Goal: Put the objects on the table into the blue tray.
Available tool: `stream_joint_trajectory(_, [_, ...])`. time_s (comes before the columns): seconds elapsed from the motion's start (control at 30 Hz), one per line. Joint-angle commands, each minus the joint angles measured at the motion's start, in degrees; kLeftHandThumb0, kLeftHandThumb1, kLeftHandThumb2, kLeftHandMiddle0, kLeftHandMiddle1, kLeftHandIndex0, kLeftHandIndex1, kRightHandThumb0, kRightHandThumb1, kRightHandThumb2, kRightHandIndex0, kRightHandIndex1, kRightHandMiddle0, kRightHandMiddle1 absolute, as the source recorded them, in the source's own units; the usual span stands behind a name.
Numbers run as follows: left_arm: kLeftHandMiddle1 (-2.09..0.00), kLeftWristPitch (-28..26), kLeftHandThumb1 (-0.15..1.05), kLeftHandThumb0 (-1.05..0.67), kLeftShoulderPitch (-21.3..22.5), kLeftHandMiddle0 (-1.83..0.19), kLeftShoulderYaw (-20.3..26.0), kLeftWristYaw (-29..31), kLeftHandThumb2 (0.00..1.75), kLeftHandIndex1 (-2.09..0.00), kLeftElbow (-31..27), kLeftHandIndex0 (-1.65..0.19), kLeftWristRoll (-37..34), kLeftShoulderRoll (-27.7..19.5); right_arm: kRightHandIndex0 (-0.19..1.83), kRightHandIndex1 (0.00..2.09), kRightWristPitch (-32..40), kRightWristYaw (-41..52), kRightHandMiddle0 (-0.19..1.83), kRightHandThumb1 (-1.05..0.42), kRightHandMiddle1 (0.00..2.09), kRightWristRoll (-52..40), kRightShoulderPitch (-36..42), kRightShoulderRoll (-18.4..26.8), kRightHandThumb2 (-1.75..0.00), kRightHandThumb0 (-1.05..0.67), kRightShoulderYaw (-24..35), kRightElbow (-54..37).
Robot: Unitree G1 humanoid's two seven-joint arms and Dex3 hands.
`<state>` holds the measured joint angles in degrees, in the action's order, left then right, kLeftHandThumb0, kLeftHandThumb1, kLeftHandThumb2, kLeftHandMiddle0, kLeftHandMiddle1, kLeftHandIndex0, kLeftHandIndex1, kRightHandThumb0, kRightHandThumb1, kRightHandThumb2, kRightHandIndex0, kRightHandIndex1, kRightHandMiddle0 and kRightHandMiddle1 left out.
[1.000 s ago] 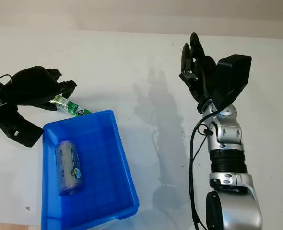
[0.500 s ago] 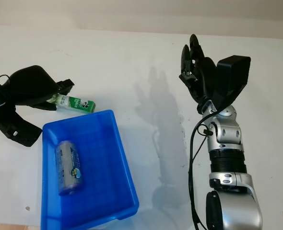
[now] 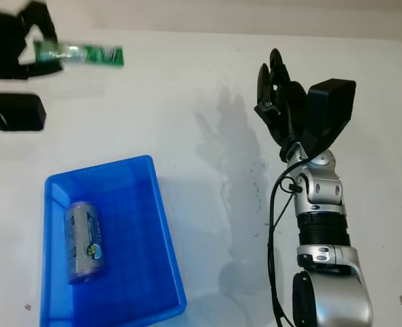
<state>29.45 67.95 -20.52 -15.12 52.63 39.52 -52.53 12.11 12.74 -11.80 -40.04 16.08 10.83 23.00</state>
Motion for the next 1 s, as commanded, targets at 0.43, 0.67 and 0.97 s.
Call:
stream_joint_trajectory(0.43, [-2.09, -37.1, 1.05, -0.47, -15.3, -0.61, 14.3, 62.5, 0.4, -2.09, -52.4, -0.33, -34.5, -8.6, -0.19, 0.0, -0.3, -0.1, -0.19, -1.05, 0.0, 0.4, -0.5, 0.1, -0.75, -0.61, -0.3, 0.4])
stream_joint_trajectory(0.67, [-2.09, -54.8, 1.05, -0.45, -16.3, -0.52, 14.6, 81.4, 0.33, -2.05, -67.3, -0.24, -38.9, -14.8, -0.19, 0.0, -0.5, 0.1, -0.19, -1.05, 0.0, 0.4, -0.9, 0.2, -0.75, -0.6, -0.4, 0.7])
stream_joint_trajectory(0.97, [-1.58, -57.5, 1.05, -0.41, -22.9, -0.47, 21.3, 90.2, 0.37, -1.3, -76.7, -0.27, -48.7, -20.5, -0.19, 0.0, -1.3, 0.3, -0.19, -1.05, 0.0, 0.5, -1.7, 0.1, -0.75, -0.6, -0.4, 2.2])
